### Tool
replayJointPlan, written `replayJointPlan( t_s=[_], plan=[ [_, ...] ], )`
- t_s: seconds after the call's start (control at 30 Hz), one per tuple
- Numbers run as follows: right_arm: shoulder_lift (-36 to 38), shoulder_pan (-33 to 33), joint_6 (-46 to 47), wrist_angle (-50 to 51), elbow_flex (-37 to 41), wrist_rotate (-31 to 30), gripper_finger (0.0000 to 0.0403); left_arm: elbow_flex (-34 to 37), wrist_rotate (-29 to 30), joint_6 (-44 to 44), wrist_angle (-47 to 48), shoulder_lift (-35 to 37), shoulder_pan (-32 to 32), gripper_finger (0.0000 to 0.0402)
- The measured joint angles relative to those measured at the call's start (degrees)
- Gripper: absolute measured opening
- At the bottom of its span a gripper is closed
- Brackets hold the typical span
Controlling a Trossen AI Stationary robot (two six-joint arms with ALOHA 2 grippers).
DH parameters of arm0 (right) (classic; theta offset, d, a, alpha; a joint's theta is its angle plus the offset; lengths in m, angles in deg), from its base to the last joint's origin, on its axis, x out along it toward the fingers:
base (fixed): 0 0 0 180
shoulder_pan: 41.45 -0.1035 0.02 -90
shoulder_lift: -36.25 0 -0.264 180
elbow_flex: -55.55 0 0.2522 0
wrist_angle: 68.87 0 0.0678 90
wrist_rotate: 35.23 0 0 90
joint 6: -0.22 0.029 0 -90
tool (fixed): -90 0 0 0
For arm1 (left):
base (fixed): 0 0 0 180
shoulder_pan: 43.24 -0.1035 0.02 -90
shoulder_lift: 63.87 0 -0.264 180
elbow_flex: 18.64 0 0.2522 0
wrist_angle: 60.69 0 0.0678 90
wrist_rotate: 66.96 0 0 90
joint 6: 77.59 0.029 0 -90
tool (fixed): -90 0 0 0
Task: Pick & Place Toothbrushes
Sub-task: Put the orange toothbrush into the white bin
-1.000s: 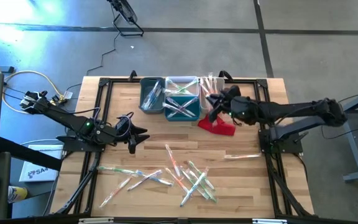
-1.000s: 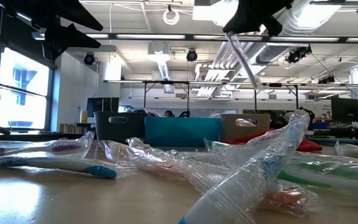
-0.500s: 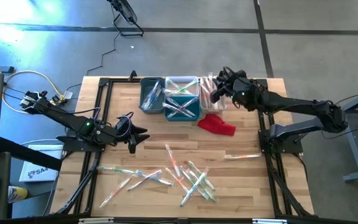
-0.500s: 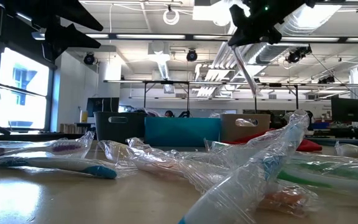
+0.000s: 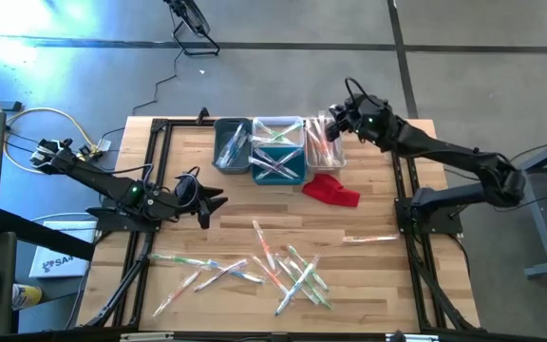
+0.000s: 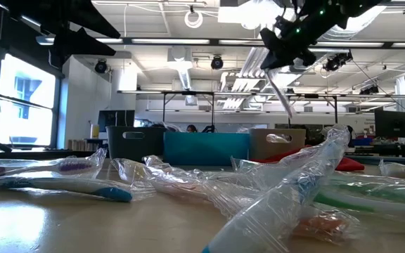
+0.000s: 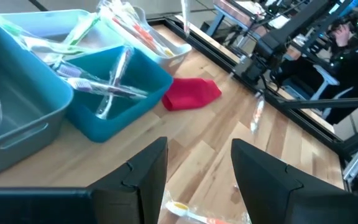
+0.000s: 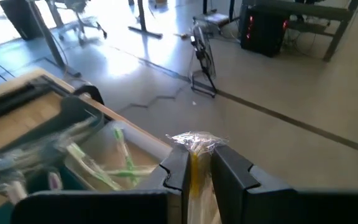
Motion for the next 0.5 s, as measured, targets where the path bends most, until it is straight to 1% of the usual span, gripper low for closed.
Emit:
replayJointPlan(
  t_s=[0.23, 0.5],
  plan=[
    [-6.2, 3.1, -1.5, -0.8, 0.0, 0.1, 0.0041, 0.0, 0.1, 0.0, 0.0, 0.0, 0.0, 0.0175],
    [-12.2, 6.0, -0.6, -5.0, 0.0, 0.1, 0.0041, 0.0, 0.1, -0.2, 0.0, 0.0, 0.0, 0.0175]
  ],
)
